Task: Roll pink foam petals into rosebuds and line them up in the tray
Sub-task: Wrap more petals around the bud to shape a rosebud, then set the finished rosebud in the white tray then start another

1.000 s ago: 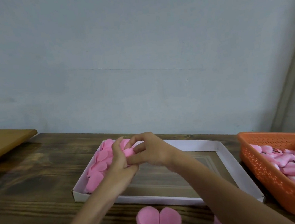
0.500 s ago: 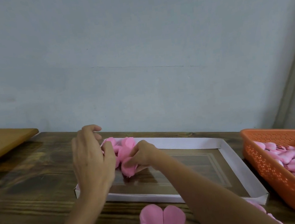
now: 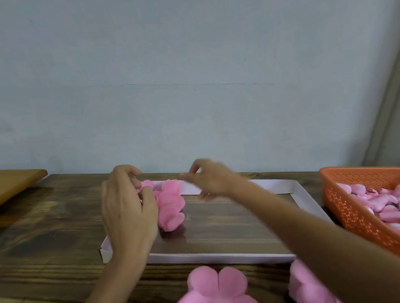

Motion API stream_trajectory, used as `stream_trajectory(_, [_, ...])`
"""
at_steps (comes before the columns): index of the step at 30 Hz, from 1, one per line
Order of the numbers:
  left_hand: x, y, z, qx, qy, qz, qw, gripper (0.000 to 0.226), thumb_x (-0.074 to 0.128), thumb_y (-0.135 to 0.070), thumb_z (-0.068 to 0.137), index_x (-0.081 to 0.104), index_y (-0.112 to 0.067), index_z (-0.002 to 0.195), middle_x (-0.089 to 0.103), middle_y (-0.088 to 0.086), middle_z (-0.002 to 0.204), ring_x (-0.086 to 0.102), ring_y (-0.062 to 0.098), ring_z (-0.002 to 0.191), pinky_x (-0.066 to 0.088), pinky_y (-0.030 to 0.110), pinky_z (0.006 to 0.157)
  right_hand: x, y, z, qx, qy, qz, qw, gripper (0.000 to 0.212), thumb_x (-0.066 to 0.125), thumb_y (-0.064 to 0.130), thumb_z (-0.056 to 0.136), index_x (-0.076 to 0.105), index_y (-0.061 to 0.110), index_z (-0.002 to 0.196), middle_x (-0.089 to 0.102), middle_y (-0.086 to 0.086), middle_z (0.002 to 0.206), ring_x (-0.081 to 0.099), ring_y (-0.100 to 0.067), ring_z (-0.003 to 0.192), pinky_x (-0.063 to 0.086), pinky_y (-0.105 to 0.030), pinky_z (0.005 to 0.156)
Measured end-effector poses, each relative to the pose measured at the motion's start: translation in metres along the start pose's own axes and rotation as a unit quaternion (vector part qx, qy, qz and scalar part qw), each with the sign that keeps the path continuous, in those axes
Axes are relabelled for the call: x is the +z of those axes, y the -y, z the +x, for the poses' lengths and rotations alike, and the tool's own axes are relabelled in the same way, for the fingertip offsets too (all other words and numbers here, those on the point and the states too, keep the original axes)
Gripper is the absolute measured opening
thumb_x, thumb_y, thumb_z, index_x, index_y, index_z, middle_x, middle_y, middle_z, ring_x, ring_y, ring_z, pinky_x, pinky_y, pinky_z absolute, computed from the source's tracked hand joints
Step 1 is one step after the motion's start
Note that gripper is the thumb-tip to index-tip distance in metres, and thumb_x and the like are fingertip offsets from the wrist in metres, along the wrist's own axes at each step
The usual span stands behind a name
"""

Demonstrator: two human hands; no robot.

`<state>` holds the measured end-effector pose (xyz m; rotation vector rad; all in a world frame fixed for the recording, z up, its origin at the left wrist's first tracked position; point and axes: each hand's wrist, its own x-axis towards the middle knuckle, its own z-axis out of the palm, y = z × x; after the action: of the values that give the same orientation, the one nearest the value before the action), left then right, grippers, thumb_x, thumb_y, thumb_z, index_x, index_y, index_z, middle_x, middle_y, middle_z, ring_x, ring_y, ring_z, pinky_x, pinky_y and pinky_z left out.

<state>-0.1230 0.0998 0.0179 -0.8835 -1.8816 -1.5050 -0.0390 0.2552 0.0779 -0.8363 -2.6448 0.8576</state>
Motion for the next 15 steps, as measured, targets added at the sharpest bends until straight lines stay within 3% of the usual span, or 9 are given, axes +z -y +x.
stream_trajectory(3, [0.0,-0.004,-0.004,0.017,0.062,-0.001,0.998,0.016,0.049,-0.017,0.089,0.051,-0.023,0.103,0.057,-0.005,0.09,0.054,0.015,0.082,0.039,0.026,0.063,-0.093,-0.031,-0.023,0.001,-0.105,-0.037,0.994,0.025,0.06,0.043,0.099,0.064,0.018,0.101,0.075,-0.005,0.093,0.076,-0.024,0.079,0.064,-0.044,0.079])
stream_trajectory(6, [-0.001,-0.008,-0.003,0.053,0.263,-0.052,0.962,0.014,0.055,-0.021,0.092,0.057,-0.034,0.097,0.061,-0.014,0.08,0.061,0.006,0.073,0.044,0.017,0.058,-0.192,-0.092,-0.053,0.098,-0.135,-0.157,0.973,0.021,0.066,0.034,0.099,0.068,0.015,0.091,0.077,-0.004,0.081,0.074,-0.02,0.063,0.061,-0.033,0.061])
stream_trajectory(8, [-0.005,-0.014,-0.001,0.065,0.425,-0.075,0.9,0.017,0.069,-0.026,0.09,0.065,-0.042,0.094,0.065,-0.014,0.079,0.064,0.006,0.075,0.055,0.024,0.062,-0.231,-0.137,-0.074,0.218,-0.057,-0.222,0.949,0.018,0.071,0.025,0.096,0.071,0.008,0.091,0.078,-0.009,0.082,0.069,-0.019,0.055,0.054,-0.025,0.053])
stream_trajectory(9, [-0.005,-0.017,-0.001,0.068,0.498,-0.065,0.862,0.012,0.073,-0.038,0.088,0.068,-0.044,0.097,0.067,-0.016,0.083,0.065,0.006,0.078,0.056,0.024,0.067,-0.239,-0.159,-0.083,0.278,0.001,-0.229,0.933,0.015,0.073,0.021,0.096,0.072,0.006,0.096,0.077,-0.011,0.085,0.066,-0.019,0.055,0.052,-0.025,0.054])
stream_trajectory(12, [-0.008,-0.023,-0.007,0.108,0.644,0.01,0.757,0.033,0.072,-0.064,0.077,0.067,-0.052,0.108,0.067,-0.027,0.095,0.064,-0.002,0.088,0.055,0.023,0.073,-0.228,-0.215,-0.11,0.344,0.144,-0.246,0.894,0.018,0.077,0.024,0.09,0.074,0.022,0.107,0.072,-0.004,0.094,0.064,-0.017,0.069,0.056,-0.028,0.058])
stream_trajectory(13, [-0.009,-0.025,-0.009,0.114,0.664,0.023,0.739,0.034,0.071,-0.064,0.076,0.067,-0.052,0.107,0.066,-0.03,0.096,0.063,-0.005,0.088,0.054,0.021,0.072,-0.22,-0.225,-0.116,0.339,0.165,-0.236,0.895,0.02,0.08,0.026,0.085,0.075,0.028,0.104,0.073,-0.002,0.096,0.065,-0.017,0.073,0.057,-0.029,0.059])
stream_trajectory(15, [-0.009,-0.03,-0.01,0.111,0.667,0.016,0.737,0.03,0.073,-0.059,0.077,0.069,-0.048,0.105,0.067,-0.029,0.096,0.063,-0.005,0.087,0.053,0.02,0.071,-0.208,-0.239,-0.122,0.297,0.175,-0.264,0.901,0.018,0.082,0.028,0.078,0.076,0.037,0.092,0.077,0.006,0.095,0.069,-0.014,0.077,0.06,-0.031,0.063])
